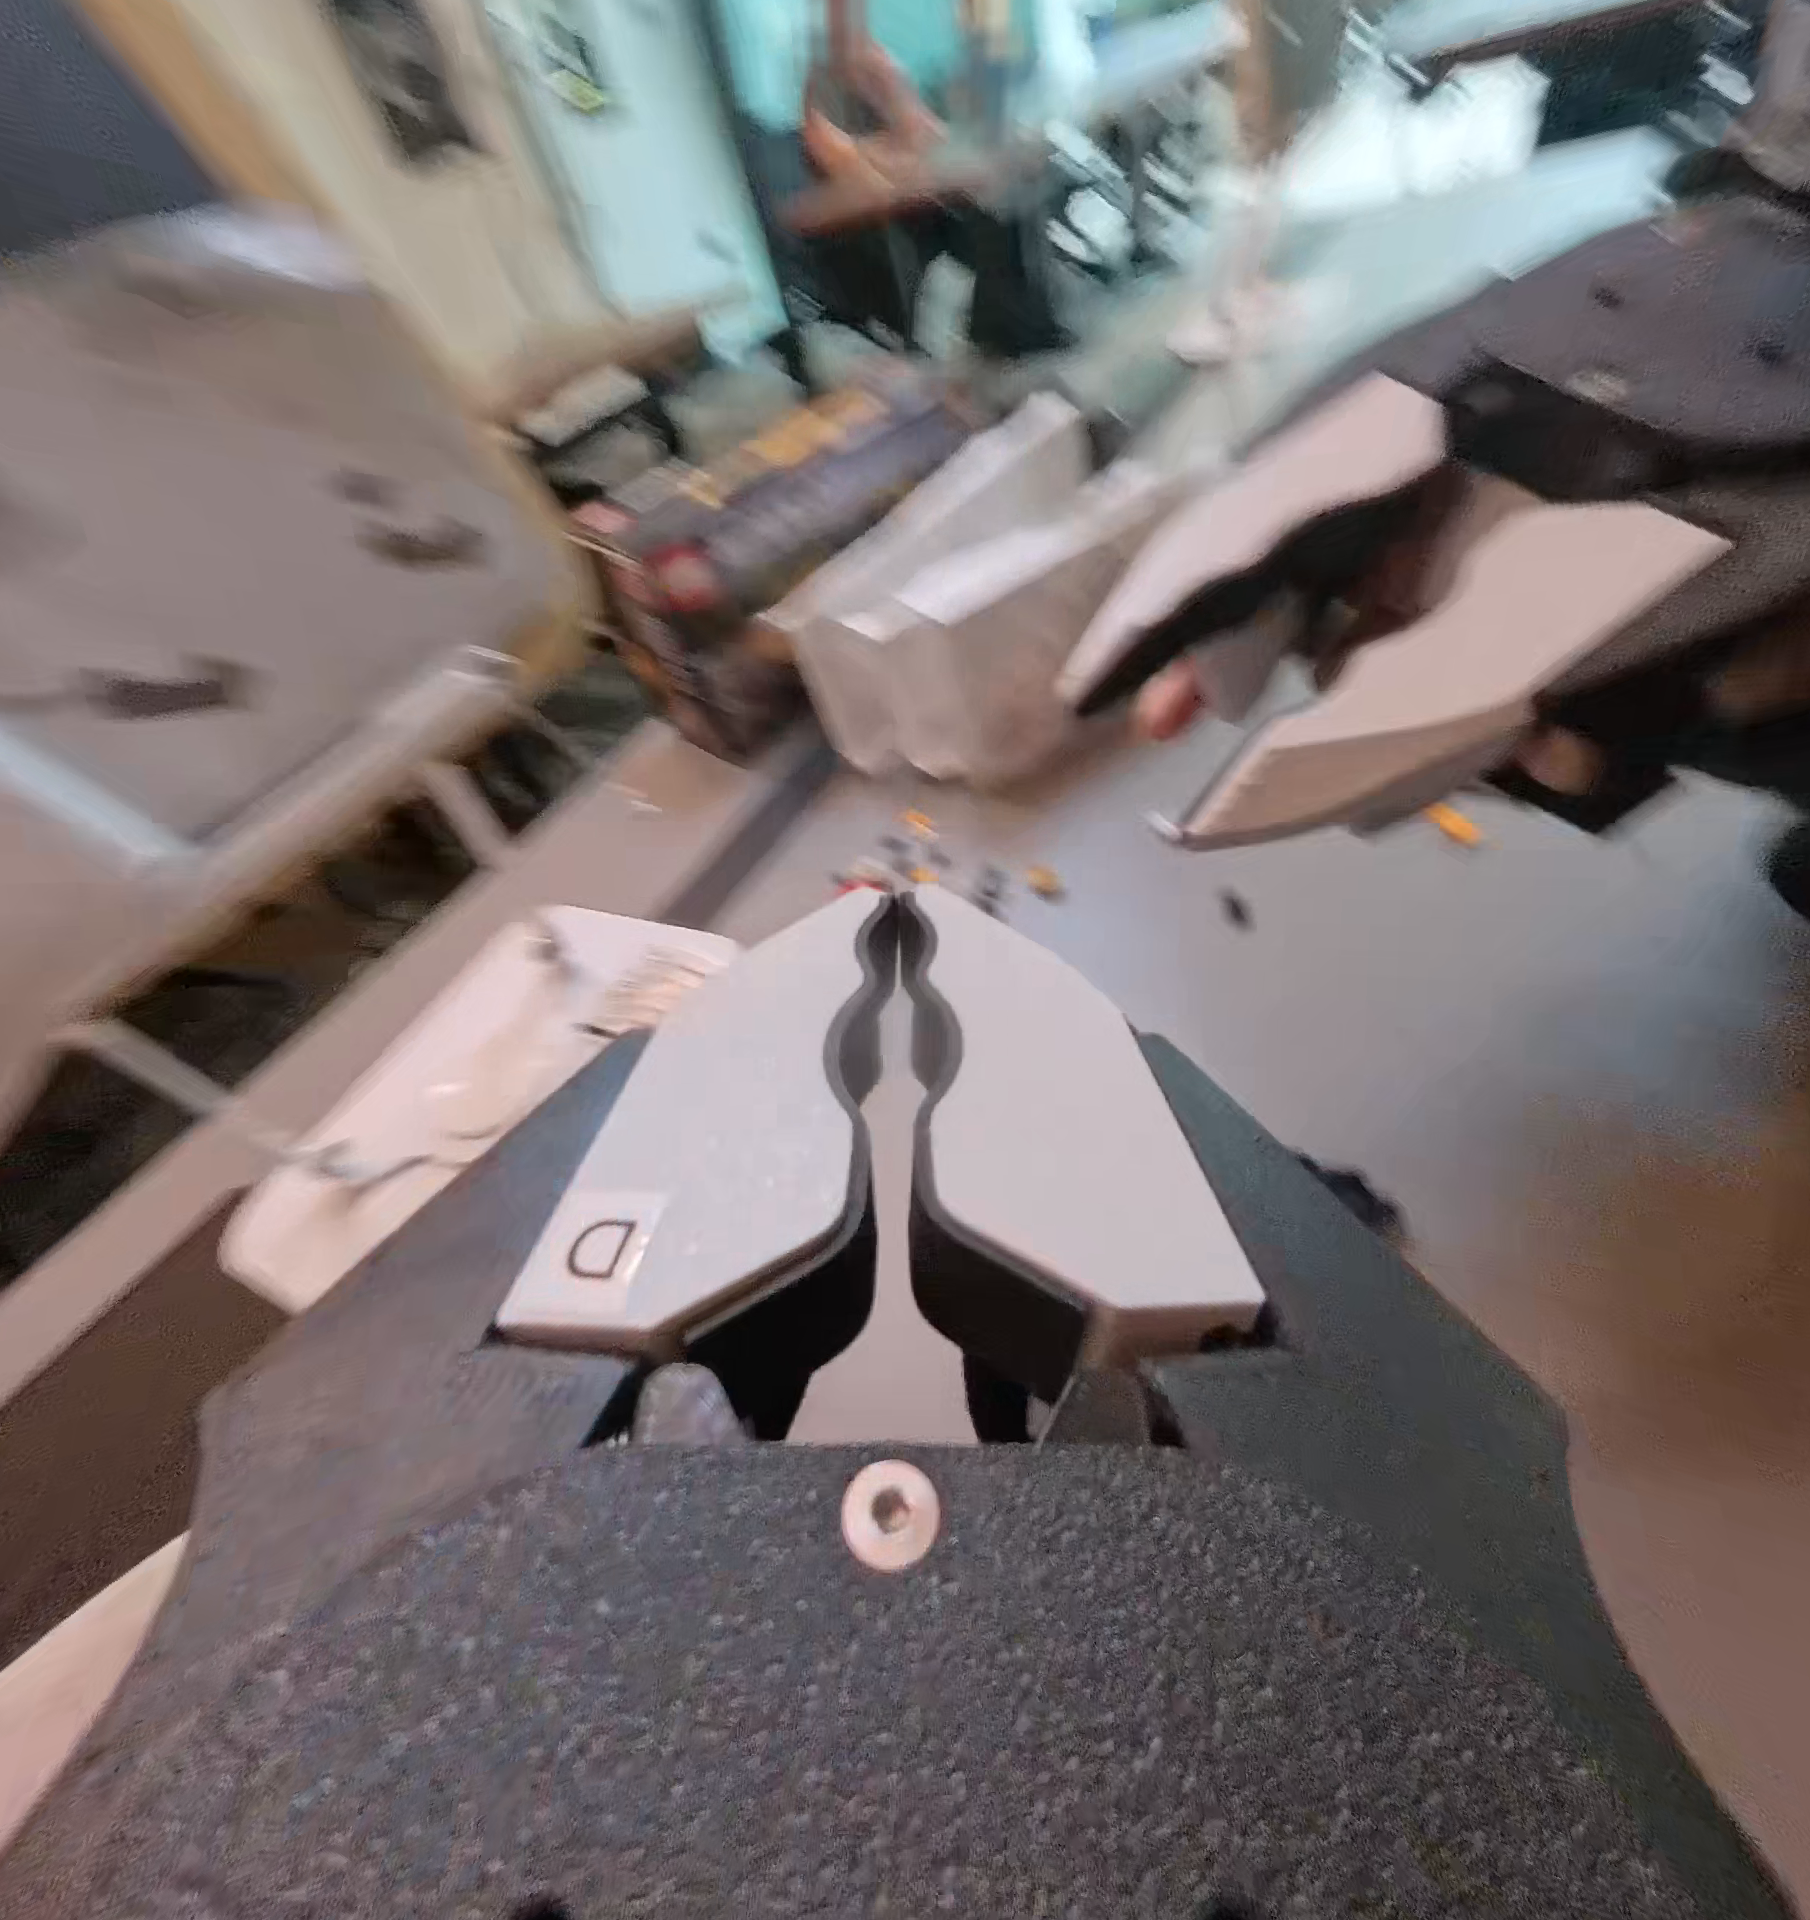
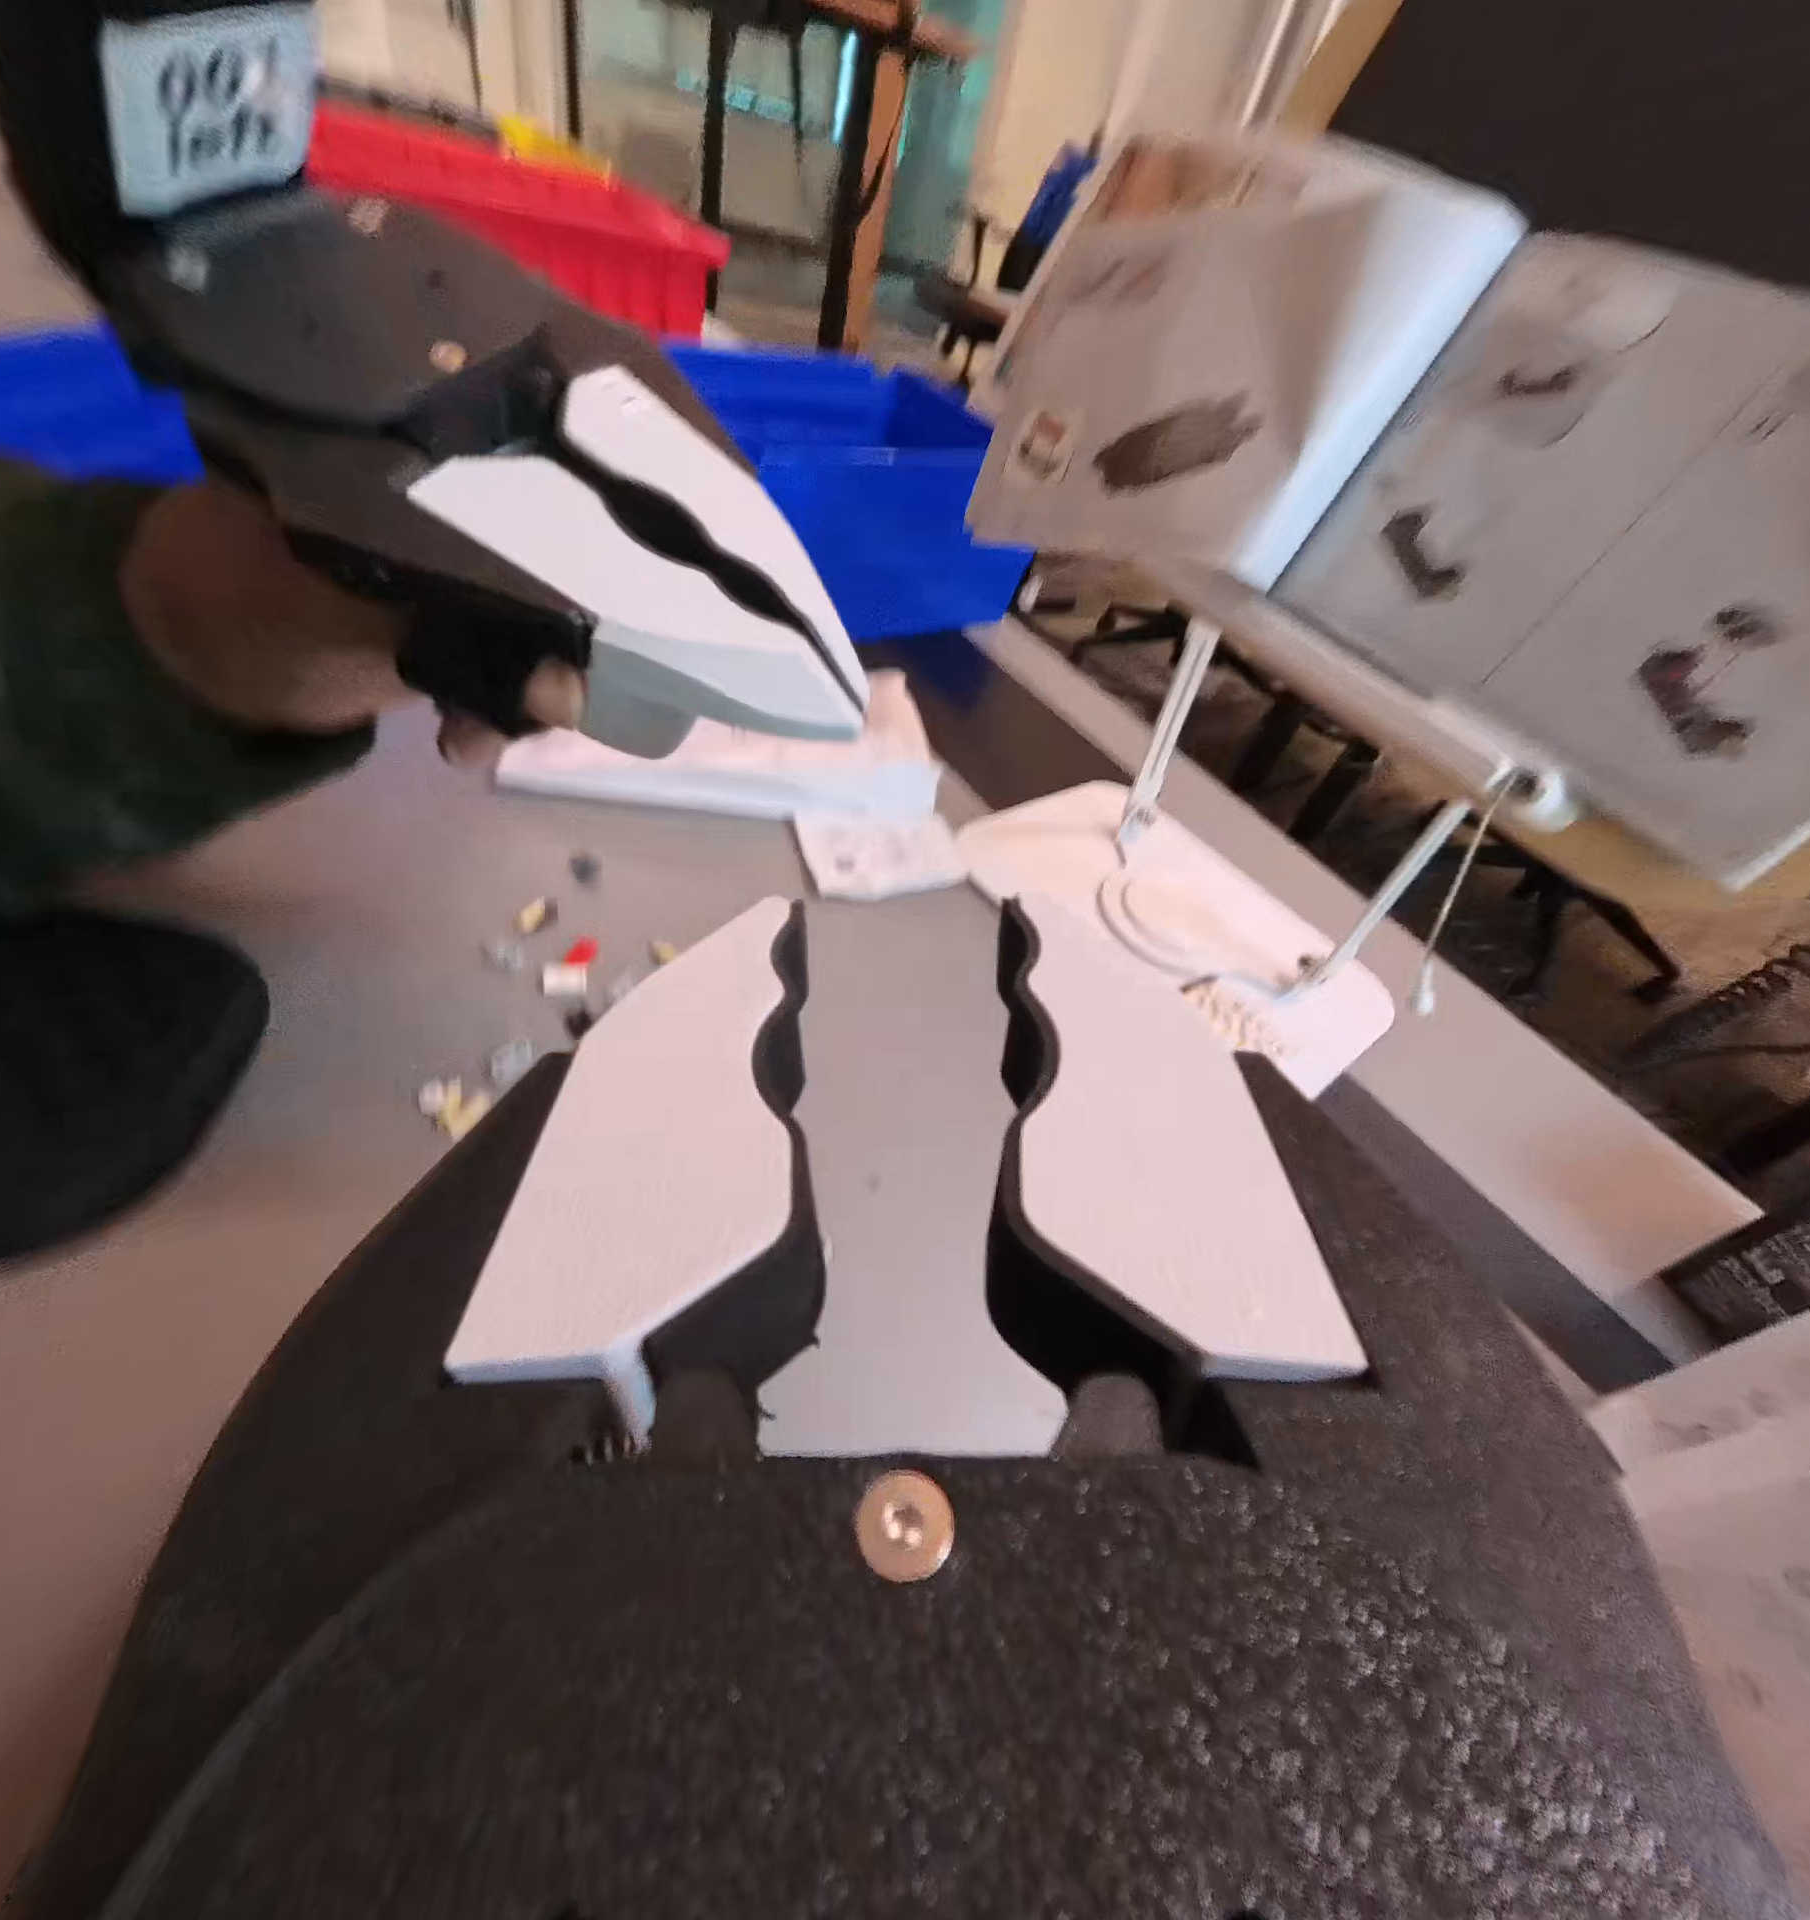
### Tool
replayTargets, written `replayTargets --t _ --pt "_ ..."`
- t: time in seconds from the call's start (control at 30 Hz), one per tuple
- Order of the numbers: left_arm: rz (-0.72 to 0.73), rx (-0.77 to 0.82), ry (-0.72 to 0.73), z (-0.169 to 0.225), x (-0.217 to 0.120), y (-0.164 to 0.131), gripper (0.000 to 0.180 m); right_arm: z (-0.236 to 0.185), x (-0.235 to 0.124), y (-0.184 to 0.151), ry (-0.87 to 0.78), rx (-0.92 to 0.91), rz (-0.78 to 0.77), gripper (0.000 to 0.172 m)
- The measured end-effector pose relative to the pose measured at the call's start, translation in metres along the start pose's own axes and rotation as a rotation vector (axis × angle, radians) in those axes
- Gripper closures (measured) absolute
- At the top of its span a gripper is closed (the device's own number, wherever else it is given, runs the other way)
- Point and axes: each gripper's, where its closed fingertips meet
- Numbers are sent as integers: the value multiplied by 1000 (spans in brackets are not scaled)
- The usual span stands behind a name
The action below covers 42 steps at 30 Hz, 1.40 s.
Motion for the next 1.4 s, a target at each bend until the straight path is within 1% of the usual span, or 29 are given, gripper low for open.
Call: replayTargets --t 0.07,0.13,0.17,0.2,0.3,0.4,0.5,0.7,0.77,0.93,1.4 --pt "73 -73 204 -38 -26 16 180 7 0 30 -38 55 60 148" --pt "105 -147 390 -70 -53 20 180 13 4 53 -92 58 87 163" --pt "115 -176 461 -82 -64 21 180 15 8 64 -112 57 92 169" --pt "110 -195 512 -92 -73 19 180 16 13 73 -121 68 91 172" --pt "38 -238 618 -118 -85 4 180 17 33 95 -144 91 61 172" --pt "-9 -279 651 -134 -88 -12 180 18 61 102 -183 99 0 172" --pt "-41 -311 667 -144 -86 -26 180 17 87 100 -225 114 -42 172" --pt "-80 -400 680 -160 -74 -53 180 11 117 98 -255 125 -69 172" --pt "-91 -415 687 -163 -71 -59 180 9 121 99 -260 123 -70 172" --pt "-88 -428 686 -166 -69 -64 180 7 127 98 -267 122 -77 172" --pt "-72 -407 698 -167 -73 -60 180 4 130 101 -274 98 -67 172"
Point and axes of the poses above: each gripper's, where its closed fingertips meet, x out along the fingers, y out of its top, z = x × y across the jaws, and after that the axes turned 11 degrees about -z, right-handed
